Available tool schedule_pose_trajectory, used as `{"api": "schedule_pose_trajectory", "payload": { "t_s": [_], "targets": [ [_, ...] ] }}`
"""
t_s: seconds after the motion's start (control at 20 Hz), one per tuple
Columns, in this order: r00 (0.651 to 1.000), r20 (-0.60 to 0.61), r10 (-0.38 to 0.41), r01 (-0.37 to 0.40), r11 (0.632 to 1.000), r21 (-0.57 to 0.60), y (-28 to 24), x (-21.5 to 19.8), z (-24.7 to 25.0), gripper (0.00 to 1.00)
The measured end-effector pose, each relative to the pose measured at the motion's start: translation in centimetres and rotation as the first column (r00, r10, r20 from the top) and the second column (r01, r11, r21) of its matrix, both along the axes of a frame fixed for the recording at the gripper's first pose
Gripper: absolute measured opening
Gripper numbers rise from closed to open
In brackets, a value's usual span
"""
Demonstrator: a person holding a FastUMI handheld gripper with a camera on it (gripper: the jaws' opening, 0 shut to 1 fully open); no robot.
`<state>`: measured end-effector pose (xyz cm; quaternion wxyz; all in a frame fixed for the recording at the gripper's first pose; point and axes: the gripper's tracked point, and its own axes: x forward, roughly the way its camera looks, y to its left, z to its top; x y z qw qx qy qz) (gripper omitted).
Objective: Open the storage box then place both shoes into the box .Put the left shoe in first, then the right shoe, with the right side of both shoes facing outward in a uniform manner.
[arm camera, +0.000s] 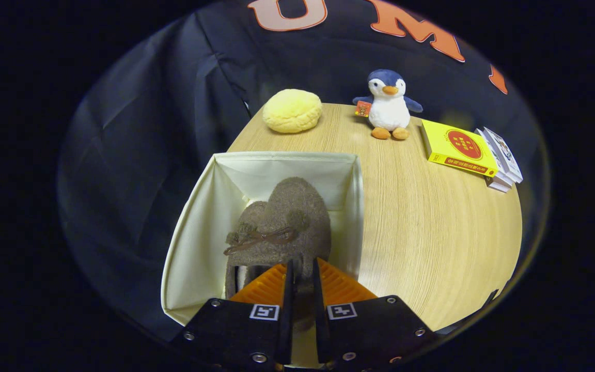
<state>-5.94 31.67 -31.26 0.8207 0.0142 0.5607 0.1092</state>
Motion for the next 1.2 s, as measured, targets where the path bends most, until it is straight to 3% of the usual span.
{"api": "schedule_pose_trajectory", "payload": {
  "t_s": [0.15, 0.6, 0.7, 0.95, 1.05, 1.2],
  "targets": [
    [0.999, -0.023, 0.024, -0.021, 0.993, 0.115, 1.0, -1.1, 1.9, 0.26],
    [0.969, 0.247, 0.017, -0.059, 0.985, 0.164, -5.1, 1.9, 10.0, 0.39],
    [0.941, 0.338, 0.0, -0.053, 0.987, 0.15, -7.6, 3.3, 11.8, 0.44],
    [0.838, 0.538, -0.092, 0.057, 0.995, 0.081, -15.8, 5.5, 16.0, 0.62],
    [0.791, 0.6, -0.119, 0.086, 0.993, 0.082, -18.3, 6.1, 17.9, 0.71],
    [0.743, 0.656, -0.131, 0.099, 0.991, 0.086, -21.8, 6.6, 19.9, 0.77]
  ]
}}
